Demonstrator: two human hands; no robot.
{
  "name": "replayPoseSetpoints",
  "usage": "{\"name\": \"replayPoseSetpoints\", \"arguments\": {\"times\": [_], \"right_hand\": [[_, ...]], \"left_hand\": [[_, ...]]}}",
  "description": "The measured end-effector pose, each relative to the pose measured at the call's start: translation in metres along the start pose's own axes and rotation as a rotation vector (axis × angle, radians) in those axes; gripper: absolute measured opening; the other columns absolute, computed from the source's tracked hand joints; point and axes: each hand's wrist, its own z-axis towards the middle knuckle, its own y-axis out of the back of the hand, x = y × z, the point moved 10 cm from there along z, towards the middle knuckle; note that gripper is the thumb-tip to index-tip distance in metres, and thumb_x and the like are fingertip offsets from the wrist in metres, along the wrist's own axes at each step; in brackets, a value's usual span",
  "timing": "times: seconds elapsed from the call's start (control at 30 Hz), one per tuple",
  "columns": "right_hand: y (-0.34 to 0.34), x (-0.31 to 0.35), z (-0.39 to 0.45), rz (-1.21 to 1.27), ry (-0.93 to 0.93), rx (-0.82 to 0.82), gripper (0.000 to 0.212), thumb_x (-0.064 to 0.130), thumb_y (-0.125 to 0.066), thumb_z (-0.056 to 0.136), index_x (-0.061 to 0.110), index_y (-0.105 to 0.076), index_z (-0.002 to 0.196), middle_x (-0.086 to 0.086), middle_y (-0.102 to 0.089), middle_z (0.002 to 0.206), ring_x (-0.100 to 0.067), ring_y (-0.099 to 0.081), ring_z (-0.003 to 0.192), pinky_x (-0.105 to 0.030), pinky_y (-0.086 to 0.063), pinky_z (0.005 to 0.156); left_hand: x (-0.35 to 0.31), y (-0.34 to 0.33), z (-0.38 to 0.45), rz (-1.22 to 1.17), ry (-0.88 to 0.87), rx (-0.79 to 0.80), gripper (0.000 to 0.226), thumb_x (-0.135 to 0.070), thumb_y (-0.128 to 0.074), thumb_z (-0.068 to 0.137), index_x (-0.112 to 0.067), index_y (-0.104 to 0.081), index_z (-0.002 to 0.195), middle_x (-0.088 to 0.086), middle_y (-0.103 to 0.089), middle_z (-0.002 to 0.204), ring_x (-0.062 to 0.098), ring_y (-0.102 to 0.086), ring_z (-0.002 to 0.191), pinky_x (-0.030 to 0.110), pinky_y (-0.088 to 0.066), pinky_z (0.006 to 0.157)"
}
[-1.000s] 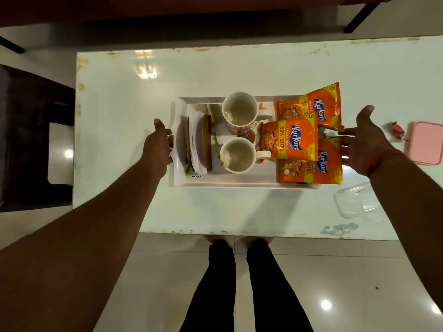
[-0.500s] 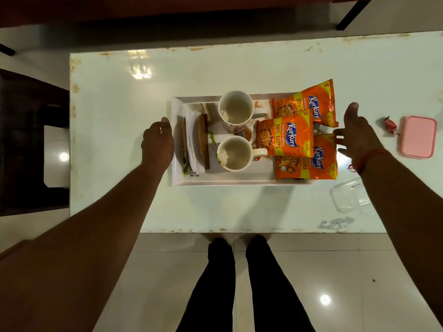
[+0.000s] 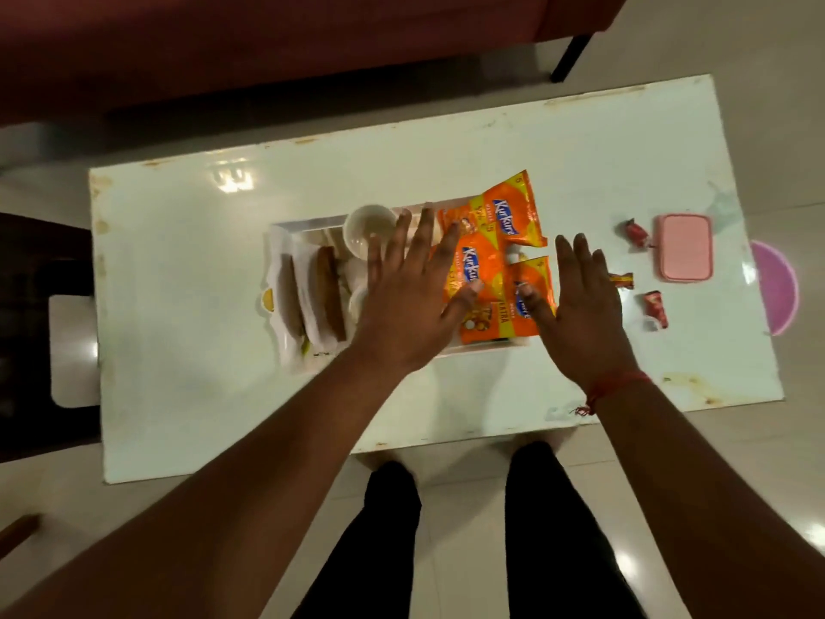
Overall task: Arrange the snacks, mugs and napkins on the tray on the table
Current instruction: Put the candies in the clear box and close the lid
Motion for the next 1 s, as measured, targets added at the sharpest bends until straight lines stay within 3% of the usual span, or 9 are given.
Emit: {"name": "replayPoseSetpoints", "arguments": {"times": [0.2,0.37,0.43,0.53,0.63,0.7,0.87,1.0], "right_hand": [[0.027,-0.074,0.002,-0.107,0.000,0.039,0.083,0.071,-0.025,0.090,0.025,-0.007,0.157,-0.004,-0.004,0.166,-0.030,-0.003,0.152,-0.060,-0.017,0.117],[0.058,-0.146,0.013,-0.127,-0.003,0.070,0.078,0.066,-0.029,0.094,0.027,-0.004,0.157,-0.004,-0.004,0.166,-0.030,-0.005,0.152,-0.057,-0.016,0.118],[0.064,-0.167,0.017,-0.176,0.018,0.075,0.074,0.056,-0.039,0.097,0.022,-0.011,0.156,-0.009,-0.012,0.164,-0.032,-0.012,0.151,-0.055,-0.020,0.118],[0.067,-0.190,0.026,-0.174,0.057,0.058,0.060,0.037,-0.053,0.097,0.014,-0.034,0.149,-0.014,-0.040,0.152,-0.035,-0.037,0.140,-0.050,-0.035,0.113],[0.065,-0.202,0.033,-0.169,0.064,0.029,0.044,0.031,-0.059,0.094,0.014,-0.051,0.134,-0.012,-0.062,0.127,-0.032,-0.057,0.115,-0.044,-0.050,0.099],[0.056,-0.209,0.035,-0.154,0.061,0.057,0.038,0.030,-0.059,0.094,0.015,-0.056,0.128,-0.009,-0.067,0.118,-0.029,-0.062,0.106,-0.041,-0.054,0.091],[0.032,-0.216,0.042,-0.172,0.070,0.094,0.029,0.033,-0.059,0.093,0.017,-0.058,0.117,-0.004,-0.068,0.102,-0.028,-0.067,0.086,-0.032,-0.049,0.070],[0.022,-0.214,0.046,-0.211,0.083,0.096,0.037,0.032,-0.065,0.089,0.015,-0.055,0.120,-0.007,-0.067,0.101,-0.030,-0.066,0.081,-0.033,-0.051,0.066]], "left_hand": [[-0.108,-0.044,0.035,0.032,-0.114,0.055,0.074,-0.069,-0.011,0.093,-0.030,-0.012,0.156,0.005,-0.004,0.166,0.032,0.003,0.152,0.060,-0.005,0.119],[-0.173,-0.090,0.073,0.063,-0.121,0.106,0.068,-0.060,-0.021,0.098,-0.027,-0.009,0.157,0.004,-0.002,0.166,0.030,0.004,0.152,0.052,-0.004,0.121],[-0.186,-0.115,0.088,0.112,-0.129,0.174,0.066,-0.047,-0.035,0.100,-0.022,-0.011,0.156,0.005,-0.007,0.166,0.030,-0.002,0.152,0.048,-0.008,0.121],[-0.197,-0.144,0.106,0.091,-0.096,0.253,0.062,-0.024,-0.051,0.097,-0.015,-0.026,0.153,0.008,-0.026,0.161,0.028,-0.021,0.149,0.041,-0.018,0.121],[-0.206,-0.161,0.115,0.073,-0.089,0.273,0.050,-0.022,-0.059,0.094,-0.014,-0.045,0.141,0.010,-0.051,0.141,0.031,-0.048,0.128,0.041,-0.044,0.101],[-0.210,-0.173,0.119,0.146,-0.104,0.302,0.045,-0.028,-0.062,0.093,-0.014,-0.049,0.134,0.010,-0.054,0.130,0.030,-0.052,0.117,0.040,-0.050,0.087],[-0.214,-0.194,0.129,0.330,-0.138,0.306,0.041,-0.031,-0.065,0.092,-0.013,-0.052,0.127,0.010,-0.052,0.123,0.028,-0.053,0.110,0.037,-0.049,0.080],[-0.212,-0.196,0.135,0.373,-0.147,0.253,0.036,-0.025,-0.067,0.090,-0.012,-0.052,0.121,0.010,-0.053,0.118,0.028,-0.054,0.105,0.034,-0.042,0.072]]}}
